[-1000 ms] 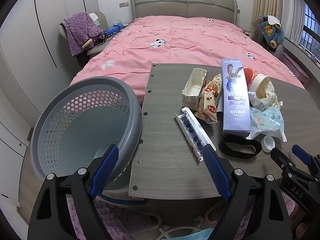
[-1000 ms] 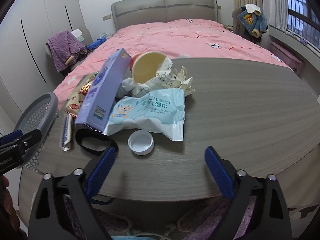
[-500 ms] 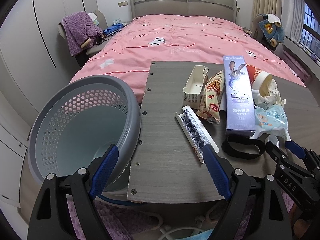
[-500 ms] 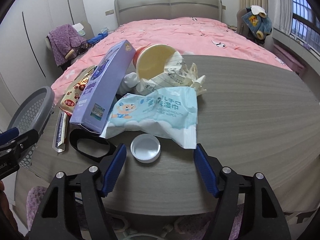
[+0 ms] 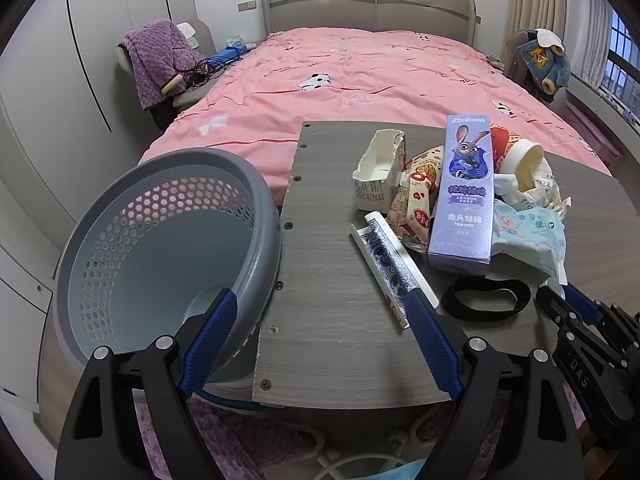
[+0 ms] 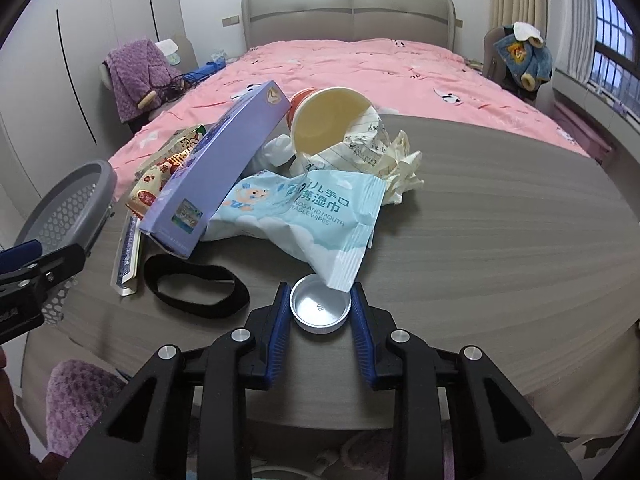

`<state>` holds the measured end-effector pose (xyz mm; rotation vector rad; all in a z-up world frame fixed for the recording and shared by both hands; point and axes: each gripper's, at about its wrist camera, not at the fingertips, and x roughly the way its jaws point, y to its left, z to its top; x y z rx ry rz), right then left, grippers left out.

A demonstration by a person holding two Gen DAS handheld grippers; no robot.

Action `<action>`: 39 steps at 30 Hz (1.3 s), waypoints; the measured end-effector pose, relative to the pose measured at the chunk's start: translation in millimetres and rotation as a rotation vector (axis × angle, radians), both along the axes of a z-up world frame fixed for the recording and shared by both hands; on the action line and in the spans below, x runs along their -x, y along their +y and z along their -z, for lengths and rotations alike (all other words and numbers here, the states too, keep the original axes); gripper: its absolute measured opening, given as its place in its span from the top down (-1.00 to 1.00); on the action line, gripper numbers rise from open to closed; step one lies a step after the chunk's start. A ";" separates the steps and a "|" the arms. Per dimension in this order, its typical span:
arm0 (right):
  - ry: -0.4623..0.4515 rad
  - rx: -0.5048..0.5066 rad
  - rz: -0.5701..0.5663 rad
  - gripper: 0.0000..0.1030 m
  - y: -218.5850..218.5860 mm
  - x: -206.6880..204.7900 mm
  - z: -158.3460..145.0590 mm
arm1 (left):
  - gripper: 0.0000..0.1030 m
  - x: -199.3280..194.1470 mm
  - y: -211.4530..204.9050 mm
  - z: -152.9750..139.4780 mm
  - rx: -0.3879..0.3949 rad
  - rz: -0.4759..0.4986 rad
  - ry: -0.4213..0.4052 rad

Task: Collect trash
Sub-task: 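Grasp the white round lid with the right gripper, then grasp the blue card pack with the left gripper while the right gripper holds the lid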

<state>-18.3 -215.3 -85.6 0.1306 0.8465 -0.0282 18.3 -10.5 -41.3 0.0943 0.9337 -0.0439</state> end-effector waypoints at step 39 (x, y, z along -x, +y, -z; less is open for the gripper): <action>-0.073 -0.123 0.029 0.42 -45.5 33.2 -15.8 | 0.05 -37.9 -26.6 33.6 0.031 0.003 0.104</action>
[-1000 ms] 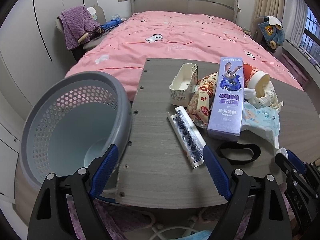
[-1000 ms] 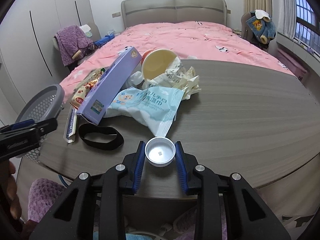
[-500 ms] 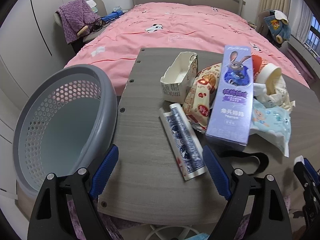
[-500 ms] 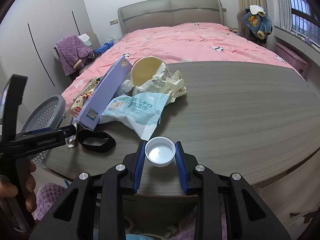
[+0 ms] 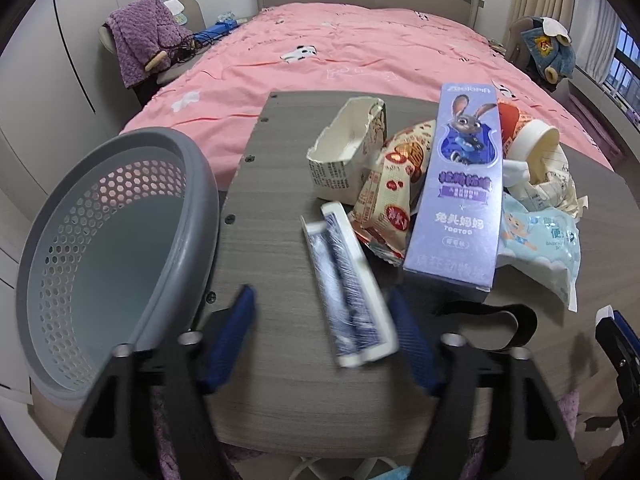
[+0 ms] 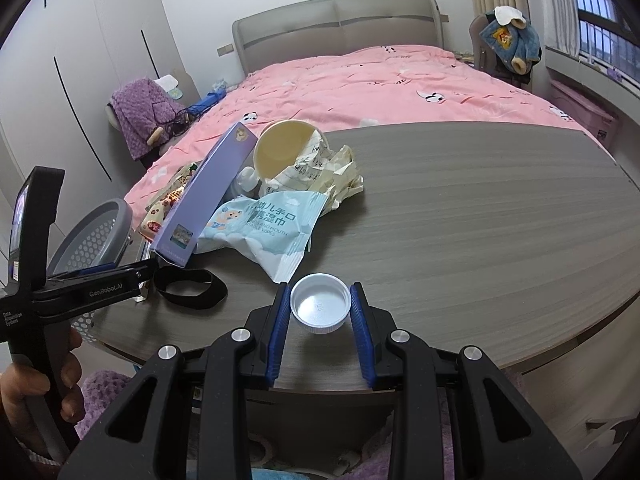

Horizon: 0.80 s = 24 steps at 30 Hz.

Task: Collect trash
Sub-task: 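Grasp the blue card pack with the left gripper while the right gripper holds the lid, then carry both items over the grey basket and open both grippers to drop them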

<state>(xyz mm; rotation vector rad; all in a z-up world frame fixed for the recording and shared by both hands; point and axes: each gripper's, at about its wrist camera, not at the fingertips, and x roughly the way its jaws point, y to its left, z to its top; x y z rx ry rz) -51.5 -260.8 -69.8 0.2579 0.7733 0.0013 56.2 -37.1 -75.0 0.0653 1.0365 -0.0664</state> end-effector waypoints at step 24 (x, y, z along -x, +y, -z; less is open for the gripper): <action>-0.079 0.015 -0.106 0.42 50.6 -7.7 -49.8 | 0.58 40.9 59.3 -67.7 0.029 -0.062 -0.201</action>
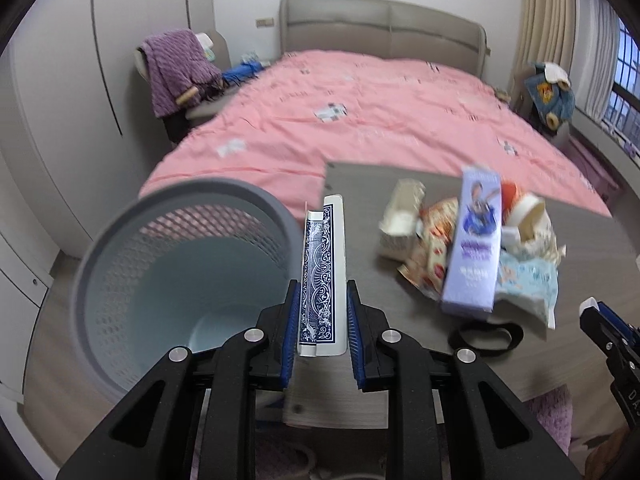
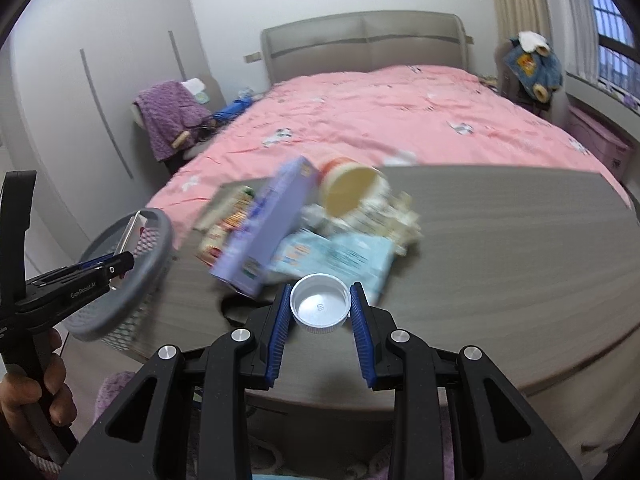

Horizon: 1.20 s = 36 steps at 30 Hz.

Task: Collect trash
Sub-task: 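Carry both items over the grey basket and open both grippers to drop them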

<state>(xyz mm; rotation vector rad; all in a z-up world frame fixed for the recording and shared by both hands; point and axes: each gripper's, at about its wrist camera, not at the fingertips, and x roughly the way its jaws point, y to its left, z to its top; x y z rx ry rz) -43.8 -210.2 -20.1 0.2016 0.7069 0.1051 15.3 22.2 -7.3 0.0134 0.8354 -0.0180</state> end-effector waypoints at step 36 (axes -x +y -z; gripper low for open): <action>0.087 0.024 -0.465 0.37 226.9 -115.0 16.7 | 0.43 -32.7 166.8 39.2 0.048 -0.220 0.114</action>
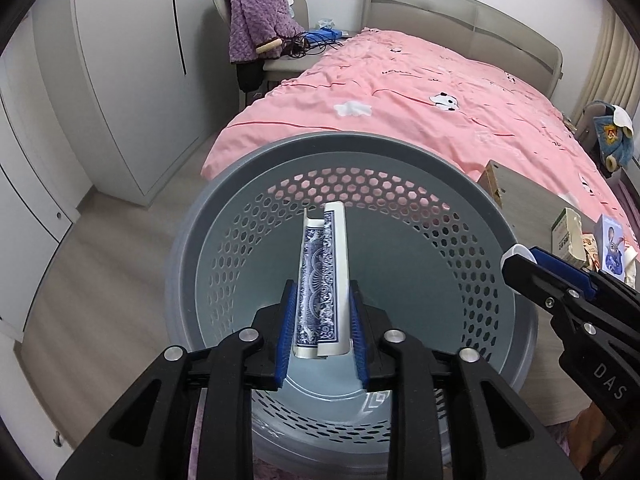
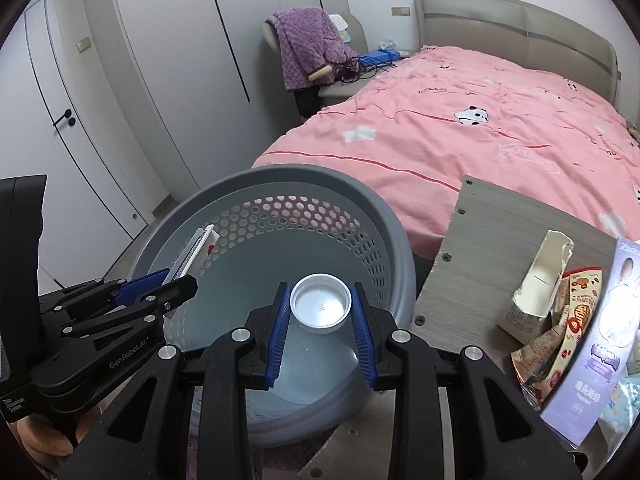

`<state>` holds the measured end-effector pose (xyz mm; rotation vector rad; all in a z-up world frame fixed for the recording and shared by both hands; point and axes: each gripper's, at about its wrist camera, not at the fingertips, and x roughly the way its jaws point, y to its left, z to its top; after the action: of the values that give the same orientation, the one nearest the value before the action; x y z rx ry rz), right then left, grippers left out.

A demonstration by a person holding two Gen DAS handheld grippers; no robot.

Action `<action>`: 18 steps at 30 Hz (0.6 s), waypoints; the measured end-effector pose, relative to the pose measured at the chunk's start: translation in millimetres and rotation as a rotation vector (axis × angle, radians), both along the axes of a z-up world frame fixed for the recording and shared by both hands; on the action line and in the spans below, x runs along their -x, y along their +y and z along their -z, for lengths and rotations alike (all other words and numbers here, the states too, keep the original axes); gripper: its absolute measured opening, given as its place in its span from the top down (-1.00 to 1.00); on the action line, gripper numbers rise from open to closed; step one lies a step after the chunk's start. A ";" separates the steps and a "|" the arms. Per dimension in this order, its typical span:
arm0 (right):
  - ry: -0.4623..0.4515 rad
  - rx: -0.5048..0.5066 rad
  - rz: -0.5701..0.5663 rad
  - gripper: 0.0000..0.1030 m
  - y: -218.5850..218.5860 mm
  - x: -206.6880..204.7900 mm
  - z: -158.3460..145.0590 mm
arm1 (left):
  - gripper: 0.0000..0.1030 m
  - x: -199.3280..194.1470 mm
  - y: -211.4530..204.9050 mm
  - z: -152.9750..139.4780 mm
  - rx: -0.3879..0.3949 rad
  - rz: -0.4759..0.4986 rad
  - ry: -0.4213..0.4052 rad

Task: Collect trash
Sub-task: 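Carry both items over the grey basket and open both grippers to drop them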

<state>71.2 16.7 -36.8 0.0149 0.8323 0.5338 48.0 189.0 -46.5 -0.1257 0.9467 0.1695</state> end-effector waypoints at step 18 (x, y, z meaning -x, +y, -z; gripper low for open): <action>-0.030 0.016 0.003 0.18 1.6 4.8 -6.9 | -0.03 6.9 3.6 -8.0 -0.033 -0.037 -0.031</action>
<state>66.4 18.4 -29.9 -0.0059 0.8074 0.5233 41.1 192.6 -38.4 -0.1147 0.9105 0.2165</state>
